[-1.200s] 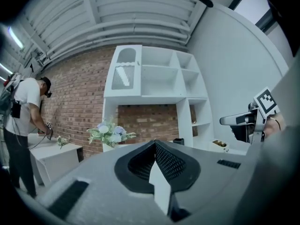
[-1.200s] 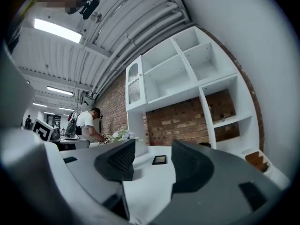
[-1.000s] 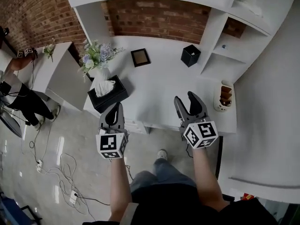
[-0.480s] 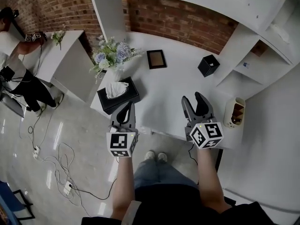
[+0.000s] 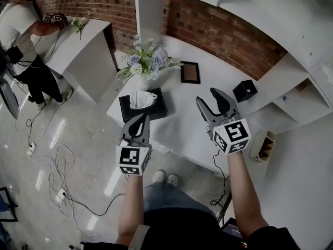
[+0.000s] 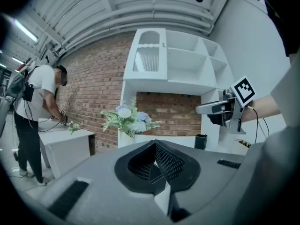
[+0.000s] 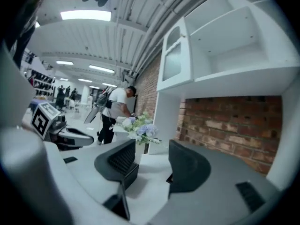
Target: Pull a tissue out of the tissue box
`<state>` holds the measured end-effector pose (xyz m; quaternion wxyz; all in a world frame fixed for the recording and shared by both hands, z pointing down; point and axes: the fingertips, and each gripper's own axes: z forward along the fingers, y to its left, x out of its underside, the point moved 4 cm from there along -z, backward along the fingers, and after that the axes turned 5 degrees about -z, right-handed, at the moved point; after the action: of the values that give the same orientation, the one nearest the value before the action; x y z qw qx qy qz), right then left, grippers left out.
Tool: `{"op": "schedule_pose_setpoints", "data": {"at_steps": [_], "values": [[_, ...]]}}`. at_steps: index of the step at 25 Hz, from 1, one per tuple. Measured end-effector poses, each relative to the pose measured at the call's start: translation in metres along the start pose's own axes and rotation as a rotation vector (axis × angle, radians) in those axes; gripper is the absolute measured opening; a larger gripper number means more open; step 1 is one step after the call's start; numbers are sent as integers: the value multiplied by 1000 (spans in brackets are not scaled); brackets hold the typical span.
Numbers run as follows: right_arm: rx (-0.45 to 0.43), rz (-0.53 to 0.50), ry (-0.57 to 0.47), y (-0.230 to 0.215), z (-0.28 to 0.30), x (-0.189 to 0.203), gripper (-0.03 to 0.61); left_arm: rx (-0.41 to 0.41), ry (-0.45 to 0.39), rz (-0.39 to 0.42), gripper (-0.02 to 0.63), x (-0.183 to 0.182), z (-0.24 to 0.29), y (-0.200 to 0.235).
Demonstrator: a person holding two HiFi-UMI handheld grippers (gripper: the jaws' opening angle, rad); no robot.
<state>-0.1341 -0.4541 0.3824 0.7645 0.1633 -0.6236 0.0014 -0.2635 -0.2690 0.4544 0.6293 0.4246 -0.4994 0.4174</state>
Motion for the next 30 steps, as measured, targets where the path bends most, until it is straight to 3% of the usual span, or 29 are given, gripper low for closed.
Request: {"op": "schedule_pose_setpoints", "data": {"at_steps": [7, 14, 19, 30], "values": [[-335, -208, 144, 53, 81, -1, 204, -66, 10, -20, 8, 4, -8, 34], [-569, -330, 341, 108, 146, 49, 192, -133, 37, -46, 8, 15, -14, 58], [-626, -356, 445, 127, 177, 82, 190, -172, 59, -61, 8, 25, -24, 66], [-608, -363, 572, 137, 204, 112, 162, -235, 79, -69, 8, 35, -43, 71]]}}
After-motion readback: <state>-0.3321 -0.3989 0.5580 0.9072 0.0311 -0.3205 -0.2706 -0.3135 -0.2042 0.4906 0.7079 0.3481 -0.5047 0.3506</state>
